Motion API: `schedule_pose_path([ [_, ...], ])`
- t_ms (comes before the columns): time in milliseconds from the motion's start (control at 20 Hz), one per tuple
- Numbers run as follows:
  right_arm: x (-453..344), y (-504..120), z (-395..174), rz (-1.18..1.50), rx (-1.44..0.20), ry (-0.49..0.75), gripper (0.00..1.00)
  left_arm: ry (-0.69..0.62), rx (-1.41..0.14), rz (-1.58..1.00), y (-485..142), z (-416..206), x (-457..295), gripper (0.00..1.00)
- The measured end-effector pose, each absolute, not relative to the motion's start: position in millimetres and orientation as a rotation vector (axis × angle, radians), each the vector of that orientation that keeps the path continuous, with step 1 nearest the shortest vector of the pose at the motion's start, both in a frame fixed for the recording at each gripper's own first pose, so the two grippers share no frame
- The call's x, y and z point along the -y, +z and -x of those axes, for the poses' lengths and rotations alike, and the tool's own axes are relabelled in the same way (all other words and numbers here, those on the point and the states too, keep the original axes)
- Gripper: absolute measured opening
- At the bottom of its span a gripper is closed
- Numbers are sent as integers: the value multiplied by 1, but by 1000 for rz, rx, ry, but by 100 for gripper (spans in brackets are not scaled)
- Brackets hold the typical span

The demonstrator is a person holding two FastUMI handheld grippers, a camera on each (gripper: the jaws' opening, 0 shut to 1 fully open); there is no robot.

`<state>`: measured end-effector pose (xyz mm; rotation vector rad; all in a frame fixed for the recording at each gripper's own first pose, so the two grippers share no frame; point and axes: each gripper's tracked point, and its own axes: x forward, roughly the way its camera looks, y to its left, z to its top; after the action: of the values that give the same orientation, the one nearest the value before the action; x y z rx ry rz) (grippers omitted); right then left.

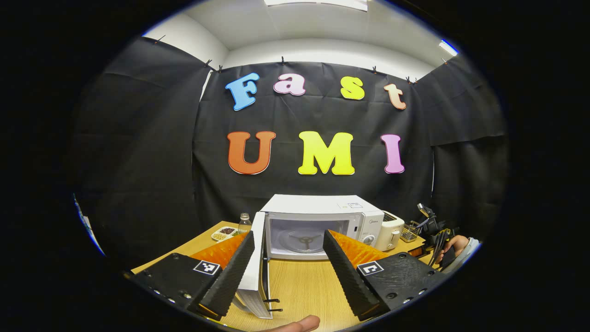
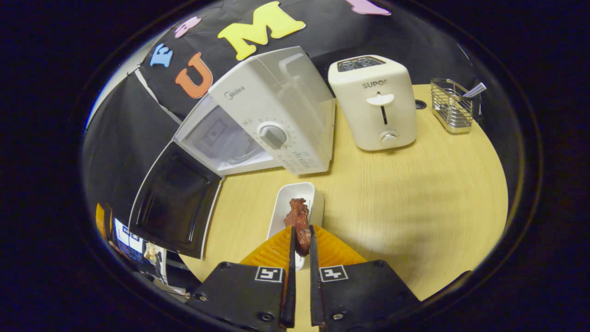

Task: Open the microwave oven with the left hand, put the food in, and close the microwave oven.

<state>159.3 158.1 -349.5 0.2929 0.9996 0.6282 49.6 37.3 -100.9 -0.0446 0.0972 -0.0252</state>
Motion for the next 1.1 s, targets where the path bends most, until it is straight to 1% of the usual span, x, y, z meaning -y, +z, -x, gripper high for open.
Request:
schedule_pose_path([
  [100, -157, -345, -155, -277, -987, 627, 12, -25, -101, 40, -103, -48, -39, 92],
  [300, -155, -329, -148, -198, -914, 613, 11, -26, -89, 41, -100, -41, -43, 92],
  [600, -164, -285, -128, -54, -758, 564, 11, -28, -76, 60, -101, -31, -55, 92],
  [800, -193, -264, -109, 23, -671, 559, 11, -27, -63, 75, -102, -18, -71, 92],
  [950, -226, -255, -93, 38, -647, 586, 11, -24, -48, 93, -101, -10, -84, 92],
  [1100, -261, -254, -83, 55, -625, 584, 11, -28, -40, 110, -102, -2, -100, 92],
])
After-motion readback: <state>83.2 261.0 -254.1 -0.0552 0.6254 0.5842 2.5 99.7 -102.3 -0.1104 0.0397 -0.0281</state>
